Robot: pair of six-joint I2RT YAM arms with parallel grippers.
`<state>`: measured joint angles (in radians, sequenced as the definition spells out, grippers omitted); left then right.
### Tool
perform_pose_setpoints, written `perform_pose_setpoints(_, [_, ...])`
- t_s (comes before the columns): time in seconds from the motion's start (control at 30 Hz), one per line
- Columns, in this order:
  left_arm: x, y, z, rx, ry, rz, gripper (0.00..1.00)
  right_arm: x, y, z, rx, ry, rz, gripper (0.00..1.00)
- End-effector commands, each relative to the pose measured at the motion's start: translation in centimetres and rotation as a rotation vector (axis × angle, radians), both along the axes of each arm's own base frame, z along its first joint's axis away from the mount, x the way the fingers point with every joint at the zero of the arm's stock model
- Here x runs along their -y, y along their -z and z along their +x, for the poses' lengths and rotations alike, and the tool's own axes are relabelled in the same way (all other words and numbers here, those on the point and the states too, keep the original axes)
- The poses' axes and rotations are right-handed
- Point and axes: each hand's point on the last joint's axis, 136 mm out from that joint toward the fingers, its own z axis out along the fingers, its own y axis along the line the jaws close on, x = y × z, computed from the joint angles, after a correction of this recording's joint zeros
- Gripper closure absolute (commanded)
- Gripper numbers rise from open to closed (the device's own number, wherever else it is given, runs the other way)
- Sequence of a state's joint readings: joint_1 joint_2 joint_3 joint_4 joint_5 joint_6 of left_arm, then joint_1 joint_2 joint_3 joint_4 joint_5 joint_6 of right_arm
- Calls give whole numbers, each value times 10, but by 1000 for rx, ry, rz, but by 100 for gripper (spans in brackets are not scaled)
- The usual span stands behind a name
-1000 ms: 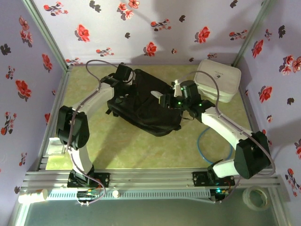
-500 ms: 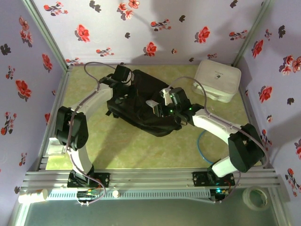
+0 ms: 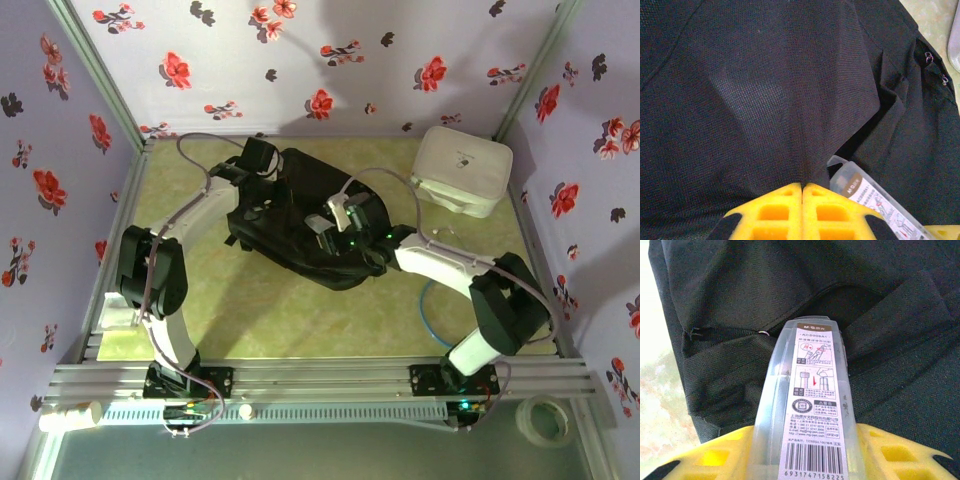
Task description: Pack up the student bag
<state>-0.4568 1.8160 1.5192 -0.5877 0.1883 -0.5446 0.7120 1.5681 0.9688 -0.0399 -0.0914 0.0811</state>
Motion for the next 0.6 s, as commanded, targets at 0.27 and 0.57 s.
perform_pose_setpoints(0.27, [-1,-25,0,42,-10,-55,100,-14,41,5,79,-93,-177,59])
perform_pose_setpoints(0.57, [-3,-20,-3,23,-9,-44,100,-9,41,52,176,102,-135,55])
